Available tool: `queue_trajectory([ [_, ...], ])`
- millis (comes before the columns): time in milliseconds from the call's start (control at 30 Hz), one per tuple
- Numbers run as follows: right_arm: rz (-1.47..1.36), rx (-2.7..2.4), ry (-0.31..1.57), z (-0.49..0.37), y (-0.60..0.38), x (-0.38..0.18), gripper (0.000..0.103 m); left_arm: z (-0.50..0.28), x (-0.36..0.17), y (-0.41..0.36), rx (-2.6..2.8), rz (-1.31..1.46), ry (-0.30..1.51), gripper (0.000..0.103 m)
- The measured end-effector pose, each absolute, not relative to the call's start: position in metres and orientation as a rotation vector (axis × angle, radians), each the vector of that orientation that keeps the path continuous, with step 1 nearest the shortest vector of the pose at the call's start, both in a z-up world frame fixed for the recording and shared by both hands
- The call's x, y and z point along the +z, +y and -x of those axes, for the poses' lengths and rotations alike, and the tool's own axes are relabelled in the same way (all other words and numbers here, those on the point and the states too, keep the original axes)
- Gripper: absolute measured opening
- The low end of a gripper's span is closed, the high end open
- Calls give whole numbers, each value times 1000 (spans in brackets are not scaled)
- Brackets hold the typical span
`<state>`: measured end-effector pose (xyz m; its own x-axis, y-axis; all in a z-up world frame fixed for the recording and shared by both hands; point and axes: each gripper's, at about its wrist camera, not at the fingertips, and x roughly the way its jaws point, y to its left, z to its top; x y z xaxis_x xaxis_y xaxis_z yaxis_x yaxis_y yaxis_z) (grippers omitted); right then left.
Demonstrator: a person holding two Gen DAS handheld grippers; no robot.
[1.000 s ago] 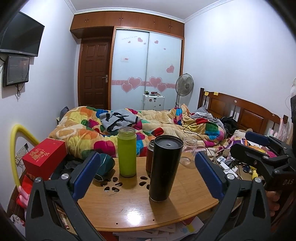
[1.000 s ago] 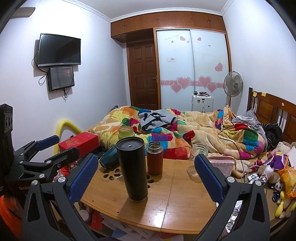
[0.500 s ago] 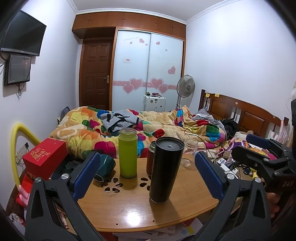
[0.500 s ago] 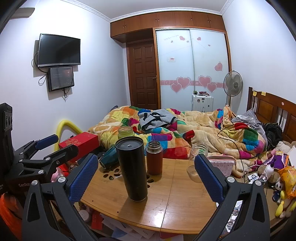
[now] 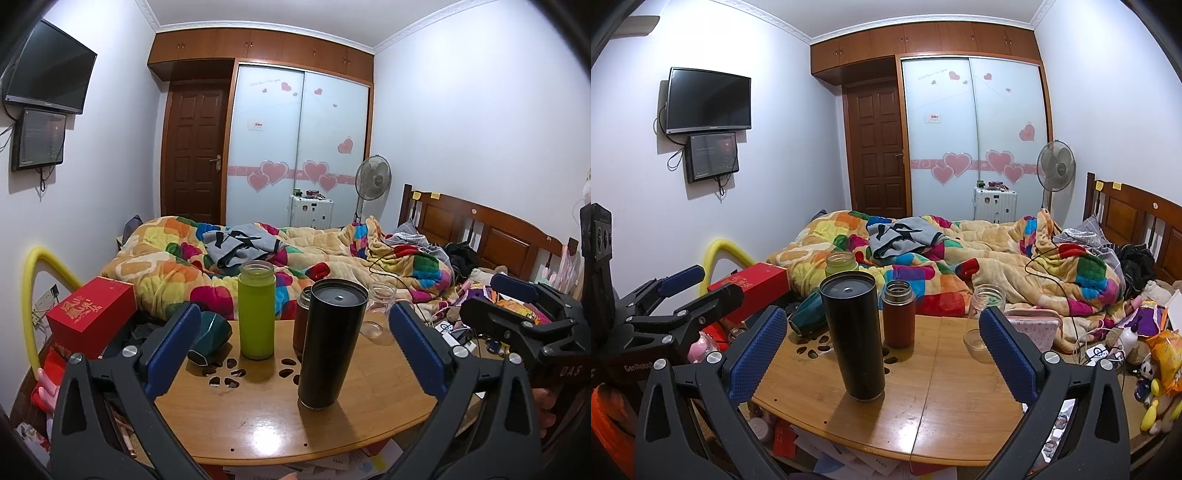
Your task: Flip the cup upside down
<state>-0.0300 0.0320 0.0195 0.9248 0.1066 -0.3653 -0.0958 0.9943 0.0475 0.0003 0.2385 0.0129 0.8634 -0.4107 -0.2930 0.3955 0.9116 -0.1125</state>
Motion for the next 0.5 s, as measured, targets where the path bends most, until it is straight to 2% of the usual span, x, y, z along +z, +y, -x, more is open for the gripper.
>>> queue_trajectory([
  [500,-30,105,379,29,31,20,103,0,10,234,-415,35,318,103],
])
